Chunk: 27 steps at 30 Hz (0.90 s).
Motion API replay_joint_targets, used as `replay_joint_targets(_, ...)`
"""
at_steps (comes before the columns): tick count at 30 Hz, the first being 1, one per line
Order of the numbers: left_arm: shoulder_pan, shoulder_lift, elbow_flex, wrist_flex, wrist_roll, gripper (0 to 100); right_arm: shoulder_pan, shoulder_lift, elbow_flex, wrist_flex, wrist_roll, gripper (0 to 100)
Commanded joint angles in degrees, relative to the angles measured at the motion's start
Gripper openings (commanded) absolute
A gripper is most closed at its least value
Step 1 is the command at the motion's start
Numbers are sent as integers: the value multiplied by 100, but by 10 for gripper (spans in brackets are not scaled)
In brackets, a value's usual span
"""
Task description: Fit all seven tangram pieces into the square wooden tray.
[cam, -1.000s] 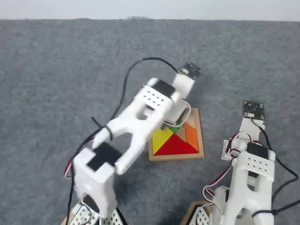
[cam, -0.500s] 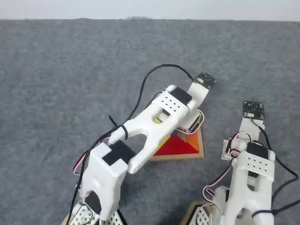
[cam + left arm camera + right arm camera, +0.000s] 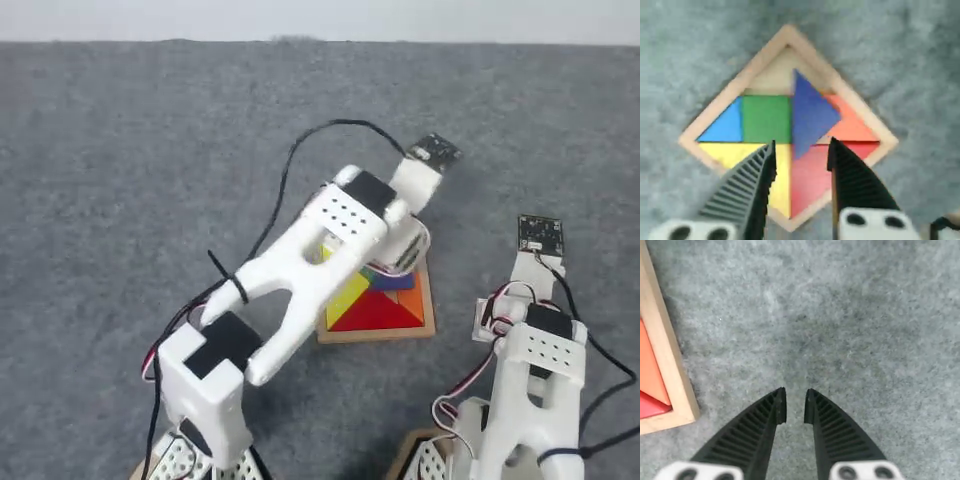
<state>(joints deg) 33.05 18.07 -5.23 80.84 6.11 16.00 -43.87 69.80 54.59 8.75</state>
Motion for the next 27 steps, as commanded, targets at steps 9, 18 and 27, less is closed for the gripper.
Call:
replay_joint_targets(9, -35, -475, 1297, -1345, -888, 109, 75, -84, -308, -224, -18, 74)
replay_joint_targets(18, 0, -132, 1367, -1327, -914, 108, 75, -84, -308, -233, -18, 74)
replay_joint_targets(27, 360, -123, 1640, -1538, -870, 108, 470, -136, -396, -198, 149, 74)
